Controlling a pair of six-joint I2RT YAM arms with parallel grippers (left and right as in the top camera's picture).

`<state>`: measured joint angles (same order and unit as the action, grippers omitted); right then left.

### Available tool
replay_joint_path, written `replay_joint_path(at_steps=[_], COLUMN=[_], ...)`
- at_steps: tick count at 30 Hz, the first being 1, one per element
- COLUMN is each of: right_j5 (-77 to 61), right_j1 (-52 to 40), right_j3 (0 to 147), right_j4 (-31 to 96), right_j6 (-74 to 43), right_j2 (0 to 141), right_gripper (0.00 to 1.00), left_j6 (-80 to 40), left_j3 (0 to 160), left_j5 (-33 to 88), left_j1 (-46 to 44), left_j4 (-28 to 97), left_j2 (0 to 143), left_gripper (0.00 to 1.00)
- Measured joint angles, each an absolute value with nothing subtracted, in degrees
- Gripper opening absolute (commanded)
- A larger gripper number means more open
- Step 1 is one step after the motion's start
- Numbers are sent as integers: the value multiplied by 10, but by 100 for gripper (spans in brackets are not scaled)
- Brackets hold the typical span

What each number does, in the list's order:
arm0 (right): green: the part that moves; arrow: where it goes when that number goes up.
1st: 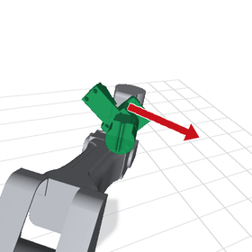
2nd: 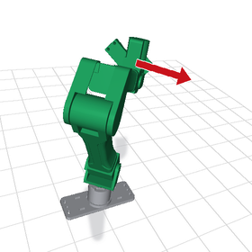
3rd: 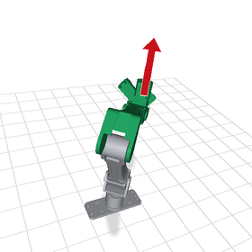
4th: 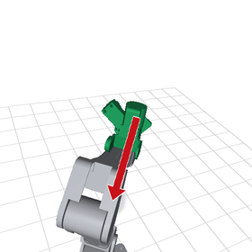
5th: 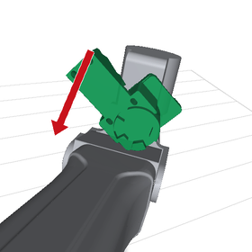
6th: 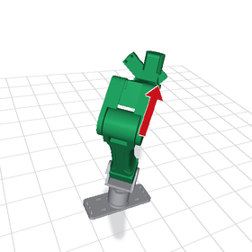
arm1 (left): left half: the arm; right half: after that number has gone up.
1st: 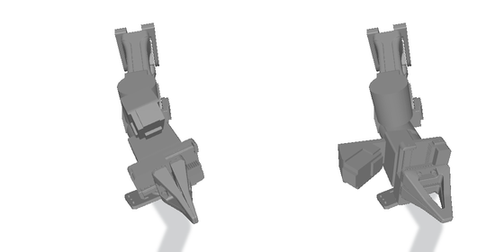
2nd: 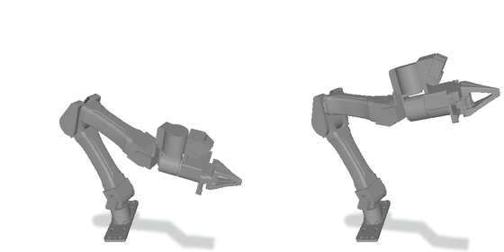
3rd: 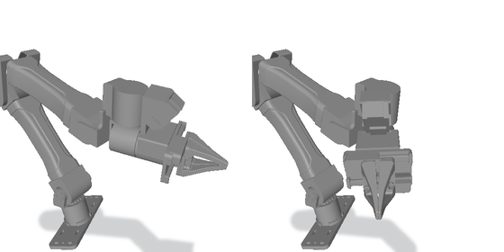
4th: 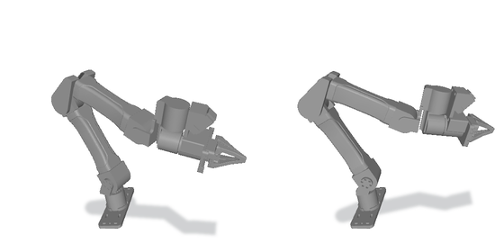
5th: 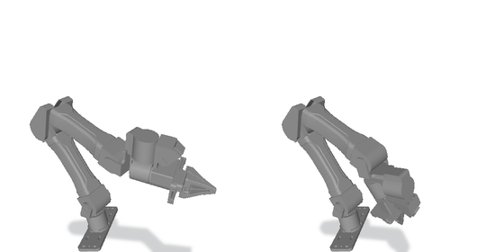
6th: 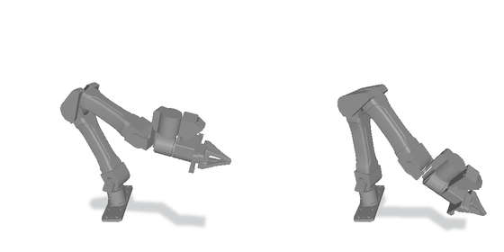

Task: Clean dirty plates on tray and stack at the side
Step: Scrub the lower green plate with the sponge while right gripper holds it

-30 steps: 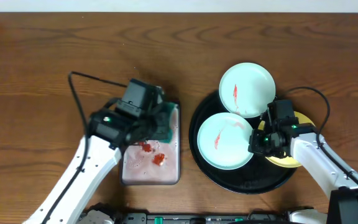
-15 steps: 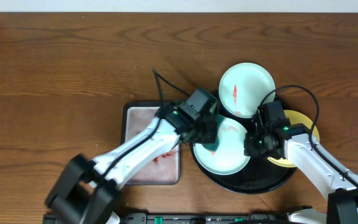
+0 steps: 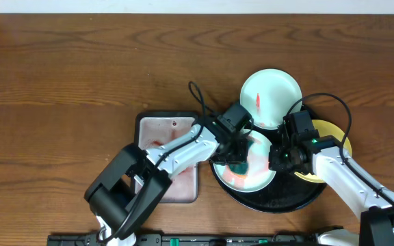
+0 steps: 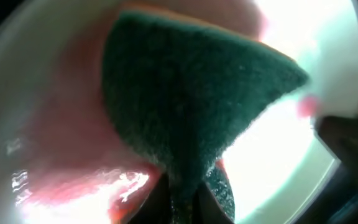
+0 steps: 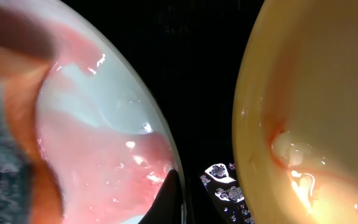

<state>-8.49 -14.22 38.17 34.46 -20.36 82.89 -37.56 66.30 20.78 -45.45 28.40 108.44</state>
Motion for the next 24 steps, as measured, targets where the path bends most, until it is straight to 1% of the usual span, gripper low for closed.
replay_joint_path(at_steps=[5,7,10,14,19,24], right_j5=[-88,-93,-98,-93,-83,-75], right_j1=[-142,-143,-146,-146,-145,-145], right_j3=[382,382,382,382,382,382], right_j4=[343,340,340,339,338,337], right_j6=[-204,-204,-204,-204,-204,-201], right_j2=[829,829,829,829,829,829], right_gripper=[1,1,1,1,1,1], left_j6=[-378,-377,-377,-377,-402,-425], left_j3=[670,670,668,653,647,647], left_j5=[97,68,56,89,202,267], left_j1=[-459,-460,-460,-452,-444,-449], left_j4=[365,367,348,280,151,119], left_j2=[1067,1066,1066,1065,1085,1103], left_gripper=[7,7,7,8,7,8])
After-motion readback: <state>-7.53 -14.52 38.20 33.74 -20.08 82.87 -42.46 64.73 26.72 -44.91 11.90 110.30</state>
